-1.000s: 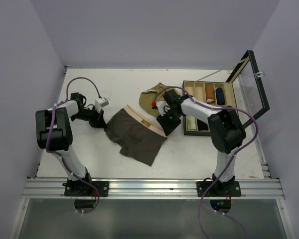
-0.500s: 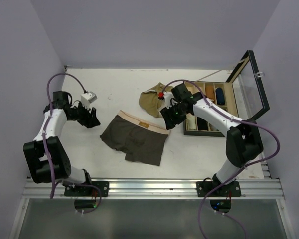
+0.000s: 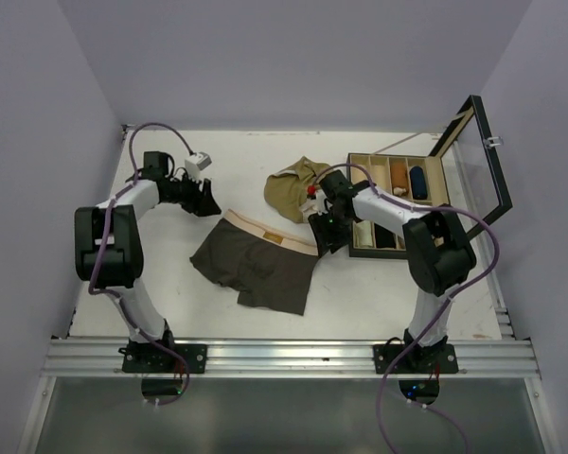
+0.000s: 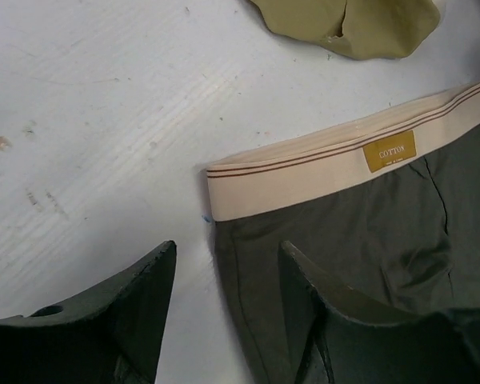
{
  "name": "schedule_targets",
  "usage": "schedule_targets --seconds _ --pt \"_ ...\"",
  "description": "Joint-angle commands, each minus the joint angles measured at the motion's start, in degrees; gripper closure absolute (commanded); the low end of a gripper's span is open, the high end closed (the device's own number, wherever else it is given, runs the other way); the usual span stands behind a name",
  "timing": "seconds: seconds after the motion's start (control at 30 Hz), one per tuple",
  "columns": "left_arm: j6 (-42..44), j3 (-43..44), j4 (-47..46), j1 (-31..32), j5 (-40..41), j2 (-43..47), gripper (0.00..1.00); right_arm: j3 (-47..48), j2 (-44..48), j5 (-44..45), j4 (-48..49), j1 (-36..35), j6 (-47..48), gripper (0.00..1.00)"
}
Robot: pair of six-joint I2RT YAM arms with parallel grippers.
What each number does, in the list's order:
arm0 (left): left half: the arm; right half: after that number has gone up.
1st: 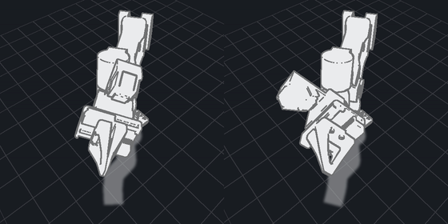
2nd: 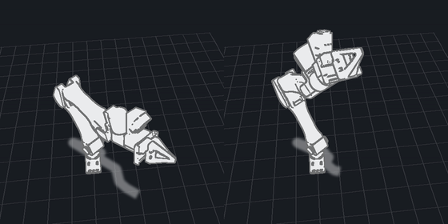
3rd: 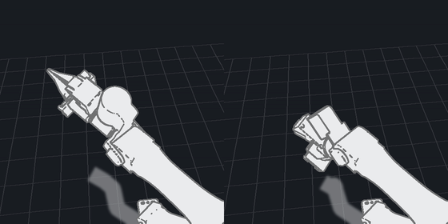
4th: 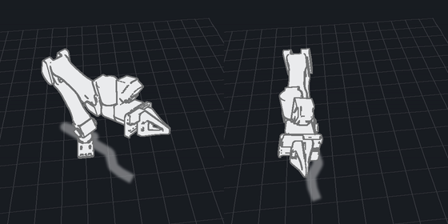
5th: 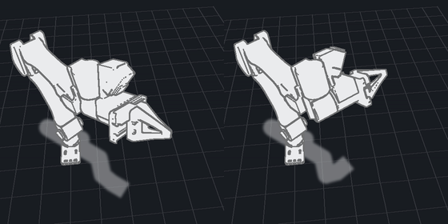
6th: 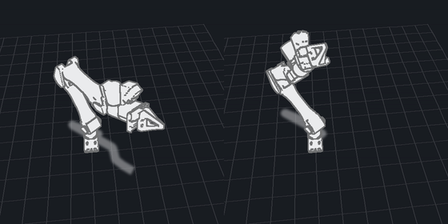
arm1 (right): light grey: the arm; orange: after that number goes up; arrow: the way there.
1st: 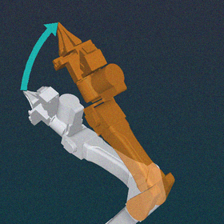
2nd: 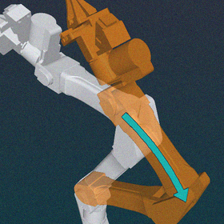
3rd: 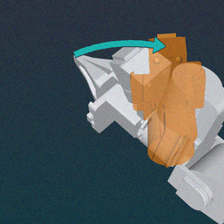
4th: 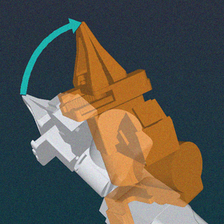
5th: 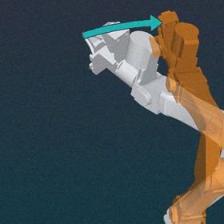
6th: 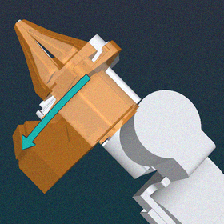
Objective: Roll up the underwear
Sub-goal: Flatten the underwear
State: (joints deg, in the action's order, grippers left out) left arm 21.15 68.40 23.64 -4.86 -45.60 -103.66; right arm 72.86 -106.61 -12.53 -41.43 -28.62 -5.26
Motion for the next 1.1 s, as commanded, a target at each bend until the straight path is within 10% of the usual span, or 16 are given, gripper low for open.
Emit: schedule_targets --seconds 0.0,0.8,1.07 --pt "-4.71 2.61 -5.88 1.7 -0.63 -4.43 0.43 0.79 -2.28 -0.47 0.74 1.2 -2.48 0.54" --pt "-5.86 7.98 -3.78 3.9 -3.97 -16.32 0.64 2.99 -9.76 -16.64 6.36 7.26 -5.99 0.53" --pt "-5.15 7.36 -3.16 3.9 -4.23 -16.49 0.71 3.69 -13.01 -18.75 6.71 7.18 -6.7 0.76"
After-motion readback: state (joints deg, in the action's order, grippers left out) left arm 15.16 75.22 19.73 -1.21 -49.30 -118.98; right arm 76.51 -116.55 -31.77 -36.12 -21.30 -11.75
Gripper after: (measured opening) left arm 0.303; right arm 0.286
